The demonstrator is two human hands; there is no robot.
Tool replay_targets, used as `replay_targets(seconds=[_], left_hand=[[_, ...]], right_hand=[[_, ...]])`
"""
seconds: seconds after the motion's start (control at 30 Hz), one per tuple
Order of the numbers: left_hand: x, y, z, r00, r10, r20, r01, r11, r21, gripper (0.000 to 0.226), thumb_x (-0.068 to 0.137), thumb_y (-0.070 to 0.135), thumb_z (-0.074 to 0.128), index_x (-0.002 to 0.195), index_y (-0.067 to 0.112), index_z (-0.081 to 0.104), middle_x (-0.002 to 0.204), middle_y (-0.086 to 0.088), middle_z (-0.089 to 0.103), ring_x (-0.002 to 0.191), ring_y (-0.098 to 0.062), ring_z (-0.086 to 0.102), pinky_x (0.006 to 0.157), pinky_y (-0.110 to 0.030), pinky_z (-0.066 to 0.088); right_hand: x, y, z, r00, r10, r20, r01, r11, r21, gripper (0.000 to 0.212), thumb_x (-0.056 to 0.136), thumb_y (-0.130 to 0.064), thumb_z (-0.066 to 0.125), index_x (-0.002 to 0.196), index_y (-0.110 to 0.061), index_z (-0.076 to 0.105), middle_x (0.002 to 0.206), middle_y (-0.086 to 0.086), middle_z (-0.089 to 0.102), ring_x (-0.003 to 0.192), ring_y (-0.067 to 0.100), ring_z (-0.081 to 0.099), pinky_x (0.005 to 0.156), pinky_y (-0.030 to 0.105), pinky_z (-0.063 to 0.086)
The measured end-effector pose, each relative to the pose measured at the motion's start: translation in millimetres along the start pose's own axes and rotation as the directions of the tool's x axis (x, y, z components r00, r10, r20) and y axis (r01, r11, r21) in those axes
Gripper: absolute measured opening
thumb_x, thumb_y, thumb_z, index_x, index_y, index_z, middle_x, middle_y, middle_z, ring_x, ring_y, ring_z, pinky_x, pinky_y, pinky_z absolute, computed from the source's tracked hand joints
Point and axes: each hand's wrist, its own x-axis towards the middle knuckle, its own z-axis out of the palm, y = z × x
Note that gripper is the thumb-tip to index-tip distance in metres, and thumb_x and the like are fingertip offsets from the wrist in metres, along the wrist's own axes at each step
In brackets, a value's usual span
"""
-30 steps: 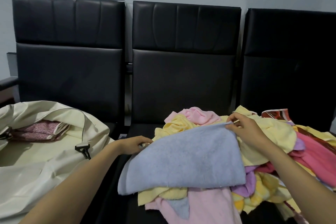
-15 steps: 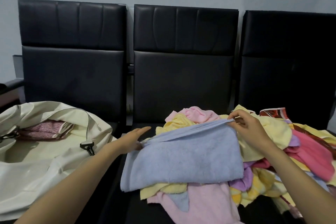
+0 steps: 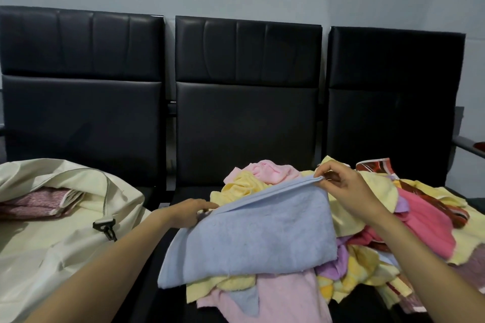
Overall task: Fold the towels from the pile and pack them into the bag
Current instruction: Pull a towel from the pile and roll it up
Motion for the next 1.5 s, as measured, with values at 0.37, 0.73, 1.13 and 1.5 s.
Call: replay_targets(seconds=[0.37,0.73,1.13,1.5], left_hand=[[-48.4,-16.3,-21.0,0.962,-0.124,-0.244,0.168,0.971,0.169,0.018,0.093,0.015,0.052,0.102,0.004,0.062,0.106,-0.010,0.058,0.101,-0.025,0.056,0.078,-0.028,0.039],[-144.8,74.7,-88.9,0.608,0.151,-0.780,0.040,0.975,0.220,0.028,0.098,0.008,0.046,0.124,0.003,0.053,0.114,-0.013,0.051,0.100,-0.027,0.055,0.081,-0.035,0.046],[-177.1,137.0,-100.9,0.460,-0.288,-0.840,-0.255,0.863,-0.436,0.012,0.099,0.023,0.045,0.100,0.012,0.048,0.087,0.009,0.049,0.076,-0.006,0.046,0.061,-0.022,0.036],[-140.3,103.9,-56.7,0.488,-0.430,-0.759,-0.077,0.845,-0.529,0.022,0.103,0.033,0.035,0.101,0.012,0.041,0.081,0.000,0.051,0.070,-0.014,0.047,0.059,-0.032,0.032]], right_hand=[[-0.1,11.6,10.3,0.994,0.101,-0.050,-0.103,0.993,-0.057,0.007,0.089,-0.004,0.062,0.087,-0.011,0.062,0.092,-0.001,0.061,0.089,0.015,0.061,0.077,0.019,0.049],[-14.9,-51.1,-56.0,0.890,-0.104,-0.445,-0.001,0.974,-0.228,0.016,0.092,-0.002,0.057,0.102,-0.001,0.069,0.107,0.015,0.052,0.088,0.020,0.053,0.078,0.011,0.037],[-43.5,-89.2,-72.9,0.870,-0.014,-0.493,-0.050,0.992,-0.116,0.013,0.103,-0.017,0.037,0.106,-0.010,0.047,0.106,0.005,0.048,0.089,0.017,0.048,0.071,0.028,0.035],[-30.6,-47.6,-31.3,0.902,0.081,-0.423,-0.122,0.990,-0.069,0.011,0.100,-0.012,0.045,0.106,-0.005,0.051,0.105,0.009,0.055,0.089,0.019,0.048,0.070,0.029,0.032]])
